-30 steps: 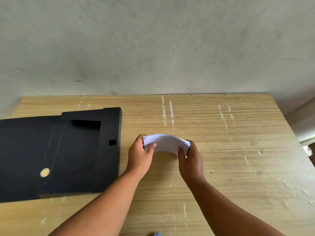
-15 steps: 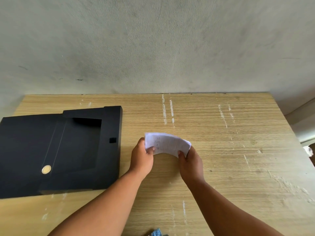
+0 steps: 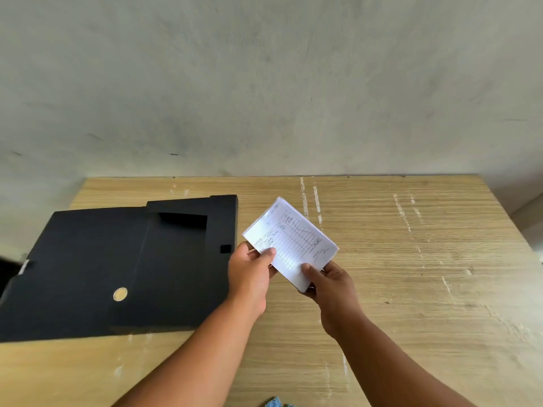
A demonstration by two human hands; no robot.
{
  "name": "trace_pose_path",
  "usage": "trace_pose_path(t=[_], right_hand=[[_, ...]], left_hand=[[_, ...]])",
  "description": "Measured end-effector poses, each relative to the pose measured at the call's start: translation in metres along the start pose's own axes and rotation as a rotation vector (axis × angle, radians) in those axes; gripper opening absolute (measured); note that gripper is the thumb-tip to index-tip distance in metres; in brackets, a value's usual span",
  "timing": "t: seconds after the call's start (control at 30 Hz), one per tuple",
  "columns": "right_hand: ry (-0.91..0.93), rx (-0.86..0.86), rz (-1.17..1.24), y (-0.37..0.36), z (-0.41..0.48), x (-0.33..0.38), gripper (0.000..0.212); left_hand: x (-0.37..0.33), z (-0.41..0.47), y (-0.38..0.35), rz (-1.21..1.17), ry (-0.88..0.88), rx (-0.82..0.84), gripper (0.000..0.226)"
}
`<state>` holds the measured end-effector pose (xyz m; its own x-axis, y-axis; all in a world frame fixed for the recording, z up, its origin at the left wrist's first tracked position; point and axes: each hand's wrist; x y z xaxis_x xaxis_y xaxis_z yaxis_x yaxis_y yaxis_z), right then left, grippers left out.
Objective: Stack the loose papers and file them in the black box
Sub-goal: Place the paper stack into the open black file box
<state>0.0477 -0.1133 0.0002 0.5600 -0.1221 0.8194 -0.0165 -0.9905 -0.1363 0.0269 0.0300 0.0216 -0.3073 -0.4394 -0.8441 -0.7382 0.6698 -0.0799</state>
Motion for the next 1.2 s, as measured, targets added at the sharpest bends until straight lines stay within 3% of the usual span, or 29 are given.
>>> trace_pose_path(t=[0.2,0.37,0.47,0.67,0.8,0.97,1.07,1.2], right_hand=[[0.017,0.044,-0.033,-0.05,-0.014,-0.005,0.02],[0.061,0.082,-0.249,-0.087,-0.017,0.005,0.009],[0.091,0.11,-0.327,-0.116,-0.02,0.003,0.009],[-0.041,0.04,-0.121,-0.175,-0.026,-0.025,0.008],[0.082,-0.053,-0.299,-0.194,-0.021,-0.044,0.004],[0.266,-0.254,-0.702,-0.176,-0.001,-0.055,0.03],[0.242,-0.225,-0.833,-0.167,0.01,-0.062,0.044],[0.149,-0.159,-0.811,-0.162,0.021,-0.067,0.05]], left_hand=[[-0.036,0.025,0.06,0.244,-0.175,-0.029,0.03],[-0.076,0.048,0.116,0.483,-0.21,0.051,0.03],[-0.09,0.061,0.141,0.464,-0.171,0.064,0.027],[-0.084,0.073,0.166,0.276,-0.078,-0.058,0.019],[-0.077,0.095,0.189,0.351,-0.106,-0.127,0.025],[-0.067,0.125,0.2,0.518,-0.102,-0.169,0.034],[-0.052,0.137,0.19,0.612,-0.08,-0.155,0.041],[-0.034,0.14,0.164,0.664,-0.091,-0.172,0.033]])
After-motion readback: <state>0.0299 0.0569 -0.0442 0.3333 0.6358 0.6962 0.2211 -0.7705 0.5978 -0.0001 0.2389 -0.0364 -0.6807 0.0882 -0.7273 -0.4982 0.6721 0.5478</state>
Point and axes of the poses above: each hand's wrist, its own z-axis towards the middle knuckle, its own y-axis out of the back of the hand, x = y × z, and after that the axes turned 5 degrees about -x, right-handed
